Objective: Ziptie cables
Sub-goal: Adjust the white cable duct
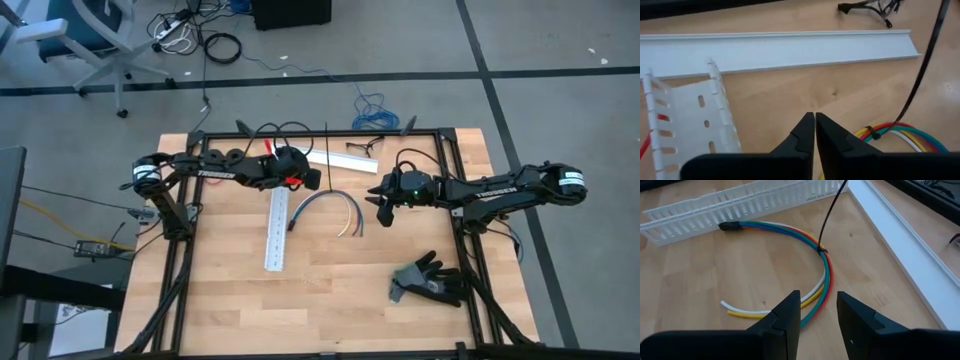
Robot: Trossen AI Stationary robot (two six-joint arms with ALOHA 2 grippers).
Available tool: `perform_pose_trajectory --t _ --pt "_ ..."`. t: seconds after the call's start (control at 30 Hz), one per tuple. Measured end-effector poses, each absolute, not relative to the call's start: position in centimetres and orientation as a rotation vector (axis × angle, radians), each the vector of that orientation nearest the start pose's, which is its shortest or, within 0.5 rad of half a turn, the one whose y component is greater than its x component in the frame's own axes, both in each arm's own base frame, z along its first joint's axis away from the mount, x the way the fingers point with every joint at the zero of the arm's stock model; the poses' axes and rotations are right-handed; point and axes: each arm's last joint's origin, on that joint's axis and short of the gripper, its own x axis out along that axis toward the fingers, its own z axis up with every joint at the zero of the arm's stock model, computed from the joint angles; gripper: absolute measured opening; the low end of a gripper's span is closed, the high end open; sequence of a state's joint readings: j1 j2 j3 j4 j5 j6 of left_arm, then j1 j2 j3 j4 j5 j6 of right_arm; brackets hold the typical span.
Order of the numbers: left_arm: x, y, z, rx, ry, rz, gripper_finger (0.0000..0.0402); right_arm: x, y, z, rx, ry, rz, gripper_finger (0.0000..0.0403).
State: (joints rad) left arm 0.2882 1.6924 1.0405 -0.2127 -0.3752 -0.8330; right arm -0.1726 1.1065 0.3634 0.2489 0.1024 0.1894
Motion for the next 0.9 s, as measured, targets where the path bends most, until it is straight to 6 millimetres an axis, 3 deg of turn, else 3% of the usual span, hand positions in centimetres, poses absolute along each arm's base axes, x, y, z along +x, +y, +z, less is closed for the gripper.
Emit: perform_pose_trajectory --t 0.33,0.47,0.9 --pt "32.6 10.7 19.1 -0.741 0.603 0.920 0.0105 20.4 -3.9 17.2 0.202 0.467 -0.315 0.0115" --pt "32.6 10.7 19.1 -0.677 0.614 0.930 0.0130 20.4 -3.9 17.2 0.203 0.467 -0.315 0.0115" --pt "31.4 10.9 18.6 -0.640 0.635 1.125 0.0113 20.4 -3.9 17.2 0.202 0.467 -0.315 0.0115"
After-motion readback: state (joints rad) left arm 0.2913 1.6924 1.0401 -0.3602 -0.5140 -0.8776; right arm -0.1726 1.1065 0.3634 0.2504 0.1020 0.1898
